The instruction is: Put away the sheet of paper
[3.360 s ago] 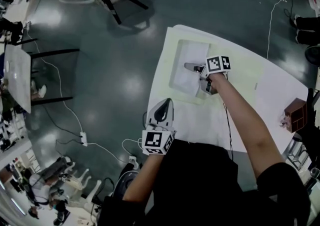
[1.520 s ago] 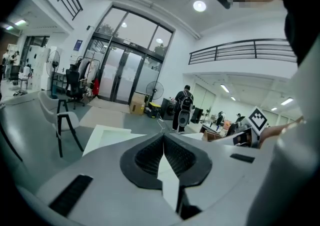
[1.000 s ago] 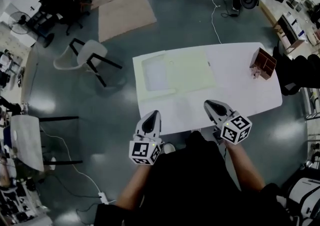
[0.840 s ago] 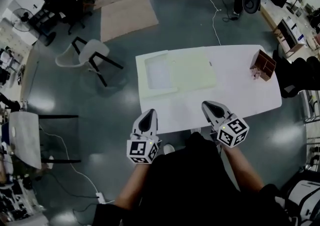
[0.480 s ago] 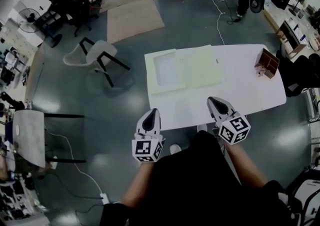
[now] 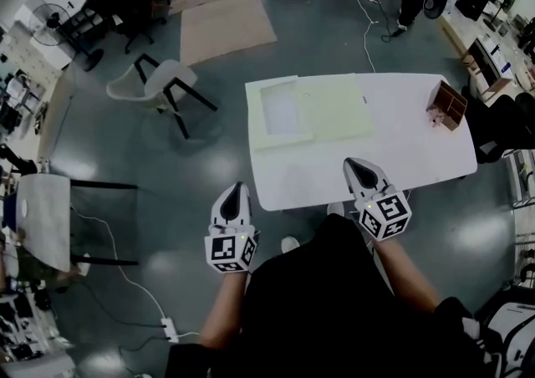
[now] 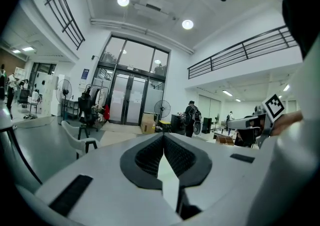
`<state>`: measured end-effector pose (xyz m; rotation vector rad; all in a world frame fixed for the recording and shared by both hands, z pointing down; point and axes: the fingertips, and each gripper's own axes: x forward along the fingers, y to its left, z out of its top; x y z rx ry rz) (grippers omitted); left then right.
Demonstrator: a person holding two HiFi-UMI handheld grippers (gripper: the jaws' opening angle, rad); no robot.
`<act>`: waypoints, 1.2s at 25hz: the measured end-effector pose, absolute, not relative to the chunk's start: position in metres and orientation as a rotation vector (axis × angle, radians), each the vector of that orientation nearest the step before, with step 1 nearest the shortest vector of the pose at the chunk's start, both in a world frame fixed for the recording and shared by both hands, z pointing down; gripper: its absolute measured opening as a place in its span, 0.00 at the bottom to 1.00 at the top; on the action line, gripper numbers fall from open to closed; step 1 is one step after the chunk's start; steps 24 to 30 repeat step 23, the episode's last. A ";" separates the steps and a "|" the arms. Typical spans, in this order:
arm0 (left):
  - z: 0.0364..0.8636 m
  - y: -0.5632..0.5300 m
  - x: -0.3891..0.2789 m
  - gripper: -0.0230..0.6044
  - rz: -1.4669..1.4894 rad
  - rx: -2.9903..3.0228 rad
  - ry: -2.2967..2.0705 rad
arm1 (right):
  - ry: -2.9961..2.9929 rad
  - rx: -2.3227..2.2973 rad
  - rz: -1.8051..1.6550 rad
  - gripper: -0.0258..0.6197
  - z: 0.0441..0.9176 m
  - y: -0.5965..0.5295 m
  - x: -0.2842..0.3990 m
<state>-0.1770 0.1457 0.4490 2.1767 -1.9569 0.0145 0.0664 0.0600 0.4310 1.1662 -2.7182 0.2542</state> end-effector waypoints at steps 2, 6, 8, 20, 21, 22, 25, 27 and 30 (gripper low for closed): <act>0.450 0.148 -0.182 0.04 0.009 2.163 -1.963 | -2.716 1.159 0.261 0.04 0.433 0.063 0.062; 0.459 0.155 -0.184 0.04 0.013 2.146 -1.948 | -2.703 1.169 0.256 0.04 0.438 0.061 0.063; 0.470 0.159 -0.191 0.04 0.004 2.102 -1.951 | -2.703 1.192 0.247 0.04 0.439 0.059 0.066; 0.501 0.176 -0.206 0.04 0.010 1.995 -1.960 | -2.724 1.189 0.199 0.04 0.442 0.057 0.067; 0.504 0.178 -0.206 0.04 0.015 1.992 -1.957 | -2.726 1.184 0.205 0.04 0.442 0.058 0.066; 0.507 0.180 -0.206 0.04 0.021 1.989 -1.953 | -2.729 1.179 0.211 0.04 0.443 0.058 0.064; 0.510 0.181 -0.206 0.04 0.028 1.987 -1.950 | -2.731 1.173 0.216 0.04 0.444 0.059 0.063; 0.510 0.181 -0.206 0.04 0.028 1.987 -1.950 | -2.731 1.173 0.216 0.04 0.444 0.059 0.063; 0.510 0.181 -0.206 0.04 0.028 1.987 -1.950 | -2.731 1.173 0.216 0.04 0.444 0.059 0.063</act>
